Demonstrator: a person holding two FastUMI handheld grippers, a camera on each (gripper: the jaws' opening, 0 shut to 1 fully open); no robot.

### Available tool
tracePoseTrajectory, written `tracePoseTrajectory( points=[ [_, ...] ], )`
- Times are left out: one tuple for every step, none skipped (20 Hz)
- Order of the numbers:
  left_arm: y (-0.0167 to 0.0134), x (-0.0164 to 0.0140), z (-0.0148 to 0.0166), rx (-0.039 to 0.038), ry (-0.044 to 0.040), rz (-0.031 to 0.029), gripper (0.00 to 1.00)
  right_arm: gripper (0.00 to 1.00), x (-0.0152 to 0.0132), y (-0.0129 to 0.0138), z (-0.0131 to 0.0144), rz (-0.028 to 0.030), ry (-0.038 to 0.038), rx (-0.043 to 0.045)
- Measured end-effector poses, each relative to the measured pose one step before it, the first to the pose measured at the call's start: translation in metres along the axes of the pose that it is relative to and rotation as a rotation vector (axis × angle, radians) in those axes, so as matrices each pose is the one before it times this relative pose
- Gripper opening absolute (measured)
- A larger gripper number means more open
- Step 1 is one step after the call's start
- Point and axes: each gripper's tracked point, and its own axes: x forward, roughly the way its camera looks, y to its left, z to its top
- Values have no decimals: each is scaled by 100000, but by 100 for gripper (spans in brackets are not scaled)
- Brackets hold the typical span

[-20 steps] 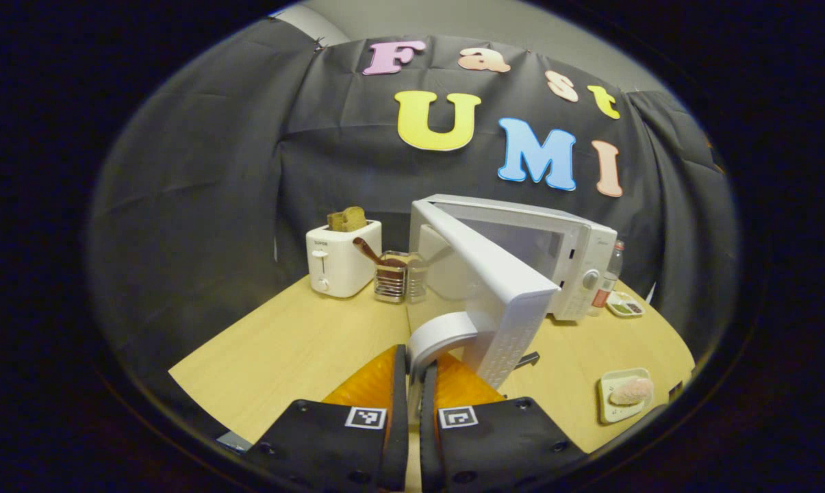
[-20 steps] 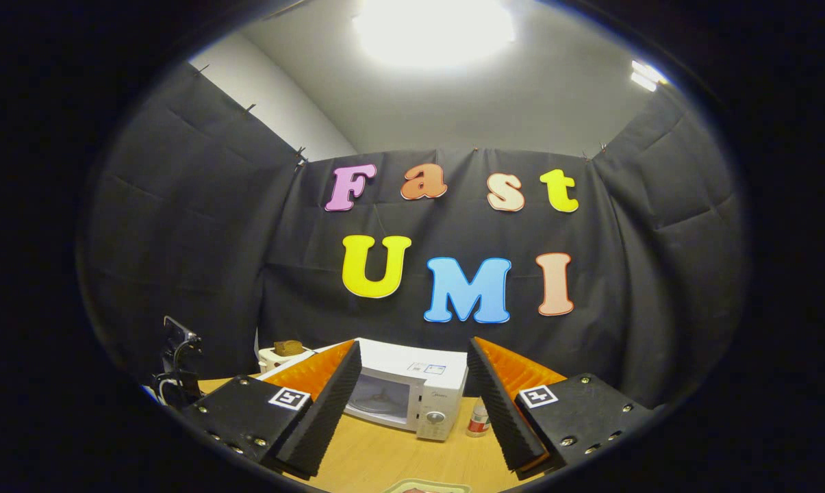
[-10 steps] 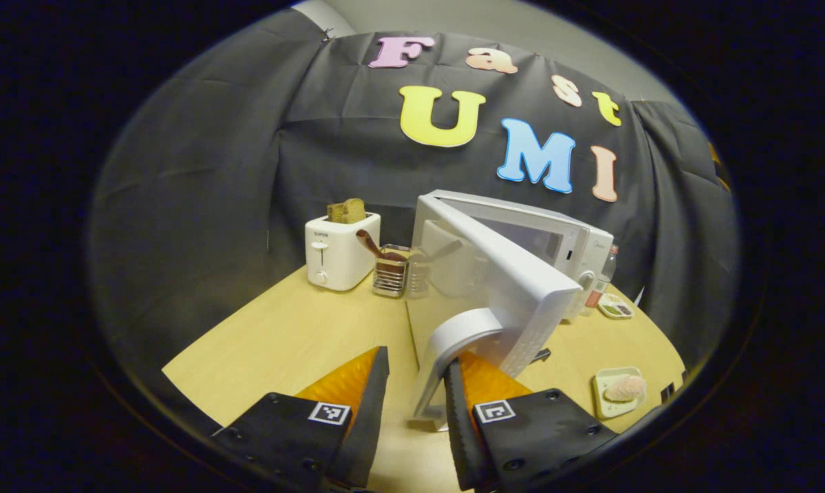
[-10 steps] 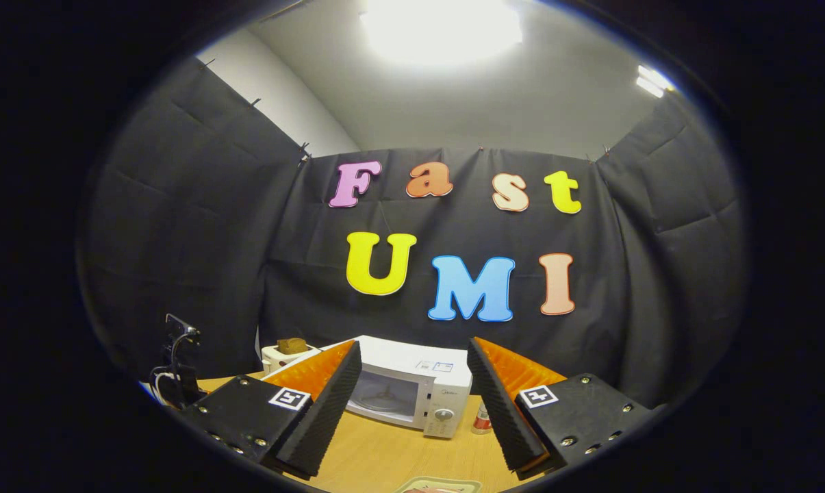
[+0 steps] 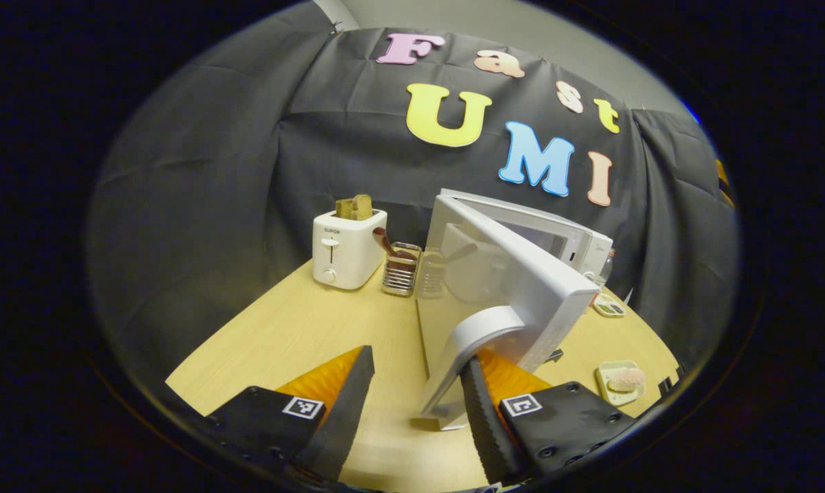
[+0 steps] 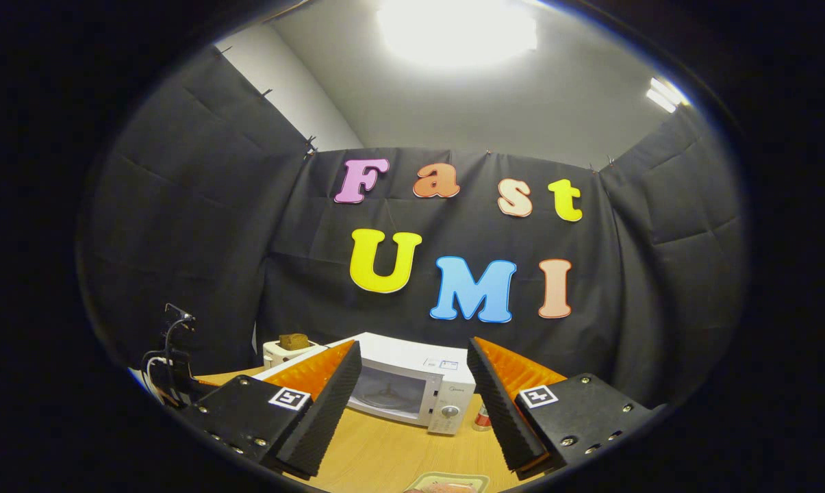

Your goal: Open the microwave oven with the left hand, put the food in, and close the microwave oven.

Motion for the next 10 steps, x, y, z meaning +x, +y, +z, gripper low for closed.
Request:
tracePoseTrajectory(
  points=[
    [171,11,173,1199,359,-134,80,95,-78,485,72,410,27,-208],
    [56,189,-39,392,1041,21,80,95,-175,468,89,619,29,-252],
    [-57,-14,-39,-349,1068,-456,83,95,-94,418,65,924,-230,-186],
    [-246,-466,-315,-440,745,-419,85,95,-71,392,71,1099,-206,-216],
    [-343,-407,-143,-397,130,-706,83,95,-105,432,13,1177,-159,-468],
    [-410,-828,-657,-1062,346,-1360,84,95,-16,171,-24,832,-361,-493],
    [-11,-633,-837,-1317,832,-268,83,95,-104,141,-37,959,-372,119],
    [343,-614,-902,-1030,1010,988,82,95,2,253,-151,1517,30,666],
    [357,-716,-960,-1744,1303,1438,83,95,154,93,-232,1643,712,546],
    [411,-1066,-862,-2518,475,1408,83,95,-78,-62,-137,1319,199,126]
  ],
)
